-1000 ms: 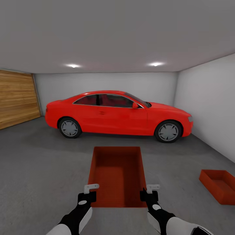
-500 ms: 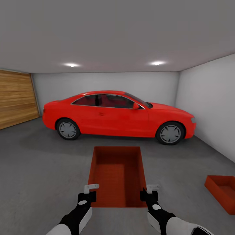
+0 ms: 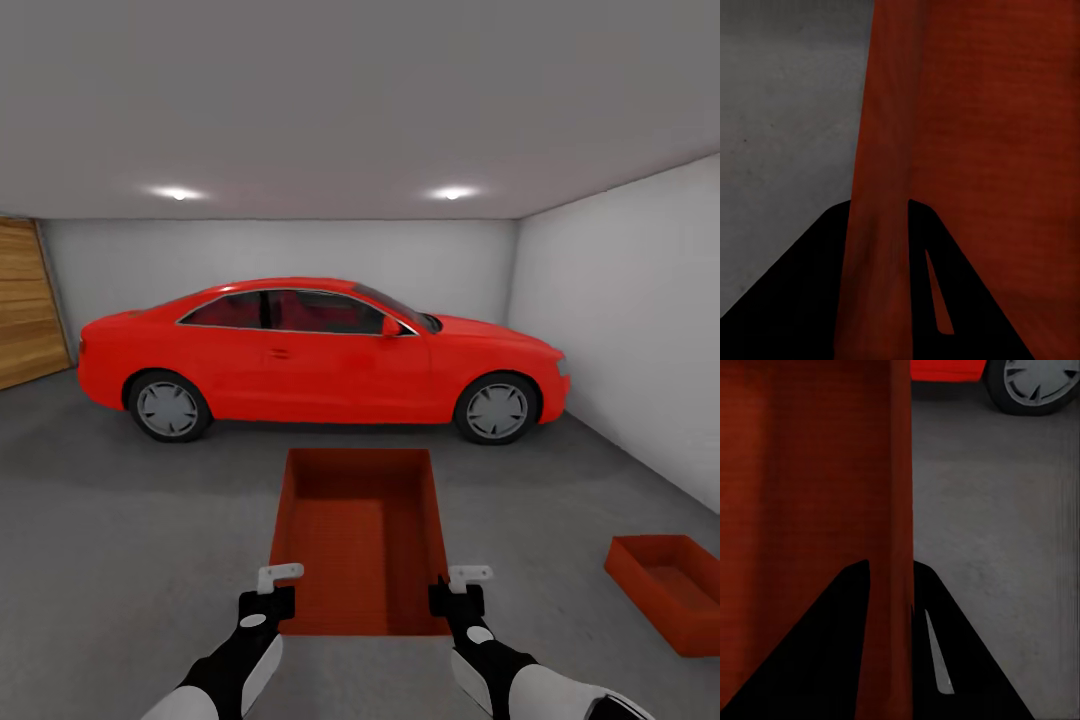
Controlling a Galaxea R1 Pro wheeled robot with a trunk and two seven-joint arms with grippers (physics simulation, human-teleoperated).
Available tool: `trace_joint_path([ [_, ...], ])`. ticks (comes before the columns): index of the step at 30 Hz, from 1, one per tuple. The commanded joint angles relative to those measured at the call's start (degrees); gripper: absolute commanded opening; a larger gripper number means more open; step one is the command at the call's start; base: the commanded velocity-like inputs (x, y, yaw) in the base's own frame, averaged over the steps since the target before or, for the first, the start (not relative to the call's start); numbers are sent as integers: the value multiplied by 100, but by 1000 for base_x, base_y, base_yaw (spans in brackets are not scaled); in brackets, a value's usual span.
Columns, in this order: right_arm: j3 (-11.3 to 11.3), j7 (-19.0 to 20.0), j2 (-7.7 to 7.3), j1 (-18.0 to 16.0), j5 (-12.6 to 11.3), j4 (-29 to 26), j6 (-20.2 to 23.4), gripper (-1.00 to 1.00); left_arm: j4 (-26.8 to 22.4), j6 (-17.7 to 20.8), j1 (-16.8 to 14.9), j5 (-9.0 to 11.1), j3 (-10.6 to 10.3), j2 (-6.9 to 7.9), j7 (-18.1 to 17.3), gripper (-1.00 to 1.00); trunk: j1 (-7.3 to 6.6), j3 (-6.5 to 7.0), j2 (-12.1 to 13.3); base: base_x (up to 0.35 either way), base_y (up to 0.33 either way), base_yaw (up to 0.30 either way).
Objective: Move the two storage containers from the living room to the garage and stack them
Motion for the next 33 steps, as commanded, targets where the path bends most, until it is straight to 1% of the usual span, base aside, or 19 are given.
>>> trace_joint_path([
  [1, -321, 14, -35, -4, 67, -22, -13, -100, 3, 0, -1, 109, 141, 268, 38, -100, 5, -1, -2, 321, 0, -280],
  [33, -321, 19, -44, -4, 67, -22, -13, -100, 11, 0, -1, 116, 142, 269, 38, -100, 5, -1, -2, 321, 0, -282],
])
